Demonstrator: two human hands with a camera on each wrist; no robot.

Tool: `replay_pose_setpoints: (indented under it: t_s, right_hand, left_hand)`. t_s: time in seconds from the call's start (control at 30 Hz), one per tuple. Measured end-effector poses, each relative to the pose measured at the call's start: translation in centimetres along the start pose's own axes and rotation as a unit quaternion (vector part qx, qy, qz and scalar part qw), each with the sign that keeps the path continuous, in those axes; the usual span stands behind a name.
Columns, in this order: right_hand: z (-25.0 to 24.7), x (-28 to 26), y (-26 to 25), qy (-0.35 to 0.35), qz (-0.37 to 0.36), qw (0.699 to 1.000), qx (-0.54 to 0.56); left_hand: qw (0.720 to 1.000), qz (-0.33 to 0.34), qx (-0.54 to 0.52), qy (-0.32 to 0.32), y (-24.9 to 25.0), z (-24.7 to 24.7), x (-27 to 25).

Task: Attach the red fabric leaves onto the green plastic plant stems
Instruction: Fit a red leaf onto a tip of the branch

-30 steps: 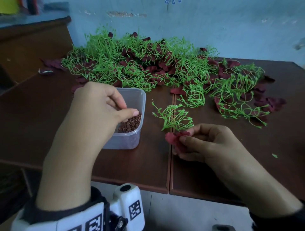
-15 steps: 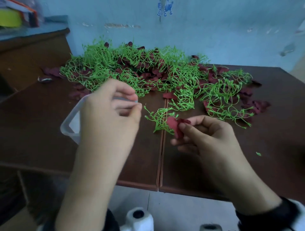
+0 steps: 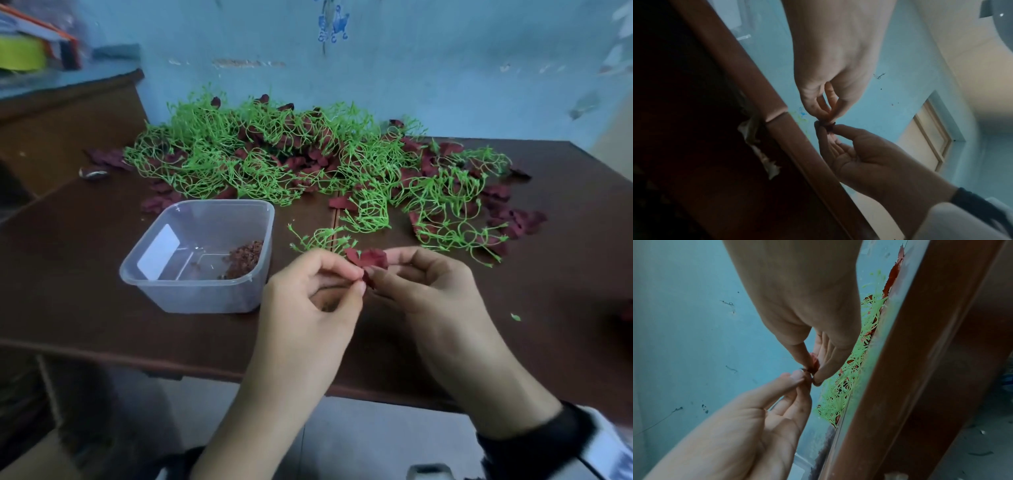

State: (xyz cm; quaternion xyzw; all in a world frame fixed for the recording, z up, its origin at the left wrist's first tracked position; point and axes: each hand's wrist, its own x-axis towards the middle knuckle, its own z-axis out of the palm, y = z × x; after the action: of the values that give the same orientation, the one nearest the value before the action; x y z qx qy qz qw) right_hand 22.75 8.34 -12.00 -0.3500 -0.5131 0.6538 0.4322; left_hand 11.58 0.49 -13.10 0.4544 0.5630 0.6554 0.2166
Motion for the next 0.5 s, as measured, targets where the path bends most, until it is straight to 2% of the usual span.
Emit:
replay_pose_setpoints:
  t_s: [0.17, 0.27, 0.5]
  right_hand:
    - [0.1, 0.0, 0.6, 0.073, -0.049, 0.986, -0.142]
    - [0.5, -0.4, 0.4, 0.055, -0.075, 0.978, -0.186]
    - [0.8, -0.6, 0.4, -0.002, -0.078, 0.984, -0.159]
  left_hand:
    - [0.999, 0.015, -0.033, -0.003, -0.5, -0.6, -0.4]
    - [0.999, 0.03, -0.045, 0.005, -1.2, -0.9, -0.2]
    - [0.998, 0.044, 0.018, 0.042, -2.9, -1.4, 0.7]
